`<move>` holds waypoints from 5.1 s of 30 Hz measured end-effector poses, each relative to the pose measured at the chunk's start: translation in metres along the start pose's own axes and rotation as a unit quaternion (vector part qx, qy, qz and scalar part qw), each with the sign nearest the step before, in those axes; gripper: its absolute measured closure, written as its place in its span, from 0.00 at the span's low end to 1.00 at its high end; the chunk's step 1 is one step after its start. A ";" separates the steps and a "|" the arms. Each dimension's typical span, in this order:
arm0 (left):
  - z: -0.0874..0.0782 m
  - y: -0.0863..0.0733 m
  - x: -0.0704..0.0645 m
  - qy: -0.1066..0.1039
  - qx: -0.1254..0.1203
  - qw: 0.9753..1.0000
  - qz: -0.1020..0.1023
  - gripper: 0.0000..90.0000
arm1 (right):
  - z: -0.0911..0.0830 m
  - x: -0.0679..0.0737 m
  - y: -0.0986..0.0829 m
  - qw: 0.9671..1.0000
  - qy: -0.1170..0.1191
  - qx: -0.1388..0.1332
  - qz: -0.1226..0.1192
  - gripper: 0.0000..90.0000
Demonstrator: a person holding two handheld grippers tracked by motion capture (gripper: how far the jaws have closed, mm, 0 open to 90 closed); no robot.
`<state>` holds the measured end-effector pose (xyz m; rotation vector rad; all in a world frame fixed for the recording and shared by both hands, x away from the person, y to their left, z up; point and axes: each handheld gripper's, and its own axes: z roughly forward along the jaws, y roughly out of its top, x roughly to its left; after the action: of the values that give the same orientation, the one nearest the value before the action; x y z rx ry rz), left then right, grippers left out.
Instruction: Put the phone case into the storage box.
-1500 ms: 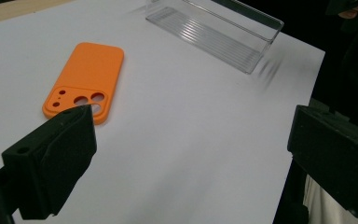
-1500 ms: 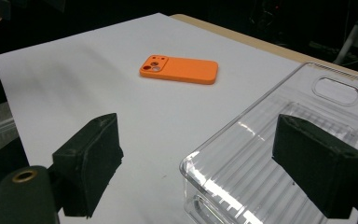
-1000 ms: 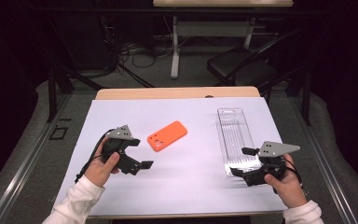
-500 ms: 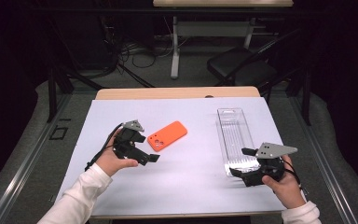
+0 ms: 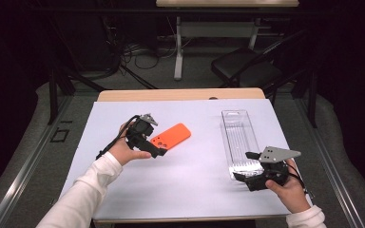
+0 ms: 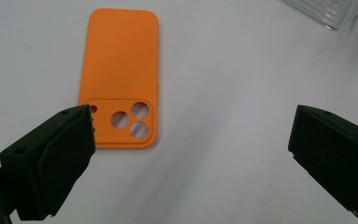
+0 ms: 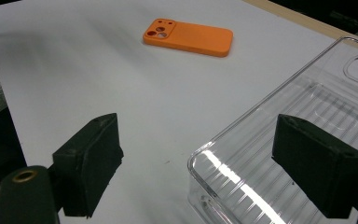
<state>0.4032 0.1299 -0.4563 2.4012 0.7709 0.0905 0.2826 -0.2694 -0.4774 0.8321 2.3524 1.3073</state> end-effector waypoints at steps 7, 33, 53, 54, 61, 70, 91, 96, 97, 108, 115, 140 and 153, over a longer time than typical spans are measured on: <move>0.010 0.015 0.007 0.007 0.027 1.000 0.010 0.01 | 0.000 0.000 0.000 1.000 0.000 0.000 0.000 0.16; 0.045 0.046 0.047 0.012 0.086 0.996 -0.002 0.02 | 0.002 0.001 -0.002 1.000 0.003 0.005 -0.004 0.16; 0.084 0.039 0.058 0.018 0.120 0.993 0.012 0.09 | 0.004 0.002 -0.004 1.000 0.004 0.011 -0.003 0.16; 0.085 0.039 0.059 0.020 0.121 0.992 0.011 0.09 | 0.004 0.002 -0.004 1.000 0.004 0.011 -0.003 0.16; 0.093 0.035 0.059 0.020 0.129 0.991 0.011 0.09 | 0.005 0.003 -0.004 1.000 0.006 0.011 -0.006 0.16; 0.098 0.033 0.061 0.025 0.128 0.992 0.002 0.09 | 0.006 0.003 -0.004 1.000 0.007 0.014 -0.008 0.16; 0.115 0.033 0.058 0.026 0.124 0.992 -0.014 0.09 | 0.008 -0.001 -0.007 1.000 0.005 0.018 -0.002 0.16; 0.118 0.034 0.058 0.028 0.126 0.991 -0.013 0.09 | 0.008 -0.001 -0.007 1.000 0.005 0.017 -0.002 0.16; 0.118 0.034 0.058 0.028 0.126 0.991 -0.013 0.09 | 0.008 -0.001 -0.007 1.000 0.005 0.017 -0.002 0.16; 0.117 0.033 0.058 0.038 0.121 0.992 -0.009 0.15 | 0.008 -0.001 -0.008 1.000 0.003 0.019 -0.003 0.16; 0.117 0.032 0.058 0.038 0.120 0.992 -0.006 0.16 | 0.008 -0.002 -0.008 1.000 0.002 0.020 -0.004 0.16; 0.111 0.033 0.055 0.045 0.118 0.992 -0.005 0.18 | 0.008 -0.002 -0.008 1.000 0.001 0.020 -0.001 0.16; 0.095 0.035 0.049 0.044 0.115 0.992 -0.007 0.18 | 0.008 -0.002 -0.008 1.000 -0.001 0.015 0.000 0.16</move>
<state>0.4843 0.0840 -0.5193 2.6240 0.8797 0.1082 0.2860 -0.2691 -0.4879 0.8410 2.3758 1.2736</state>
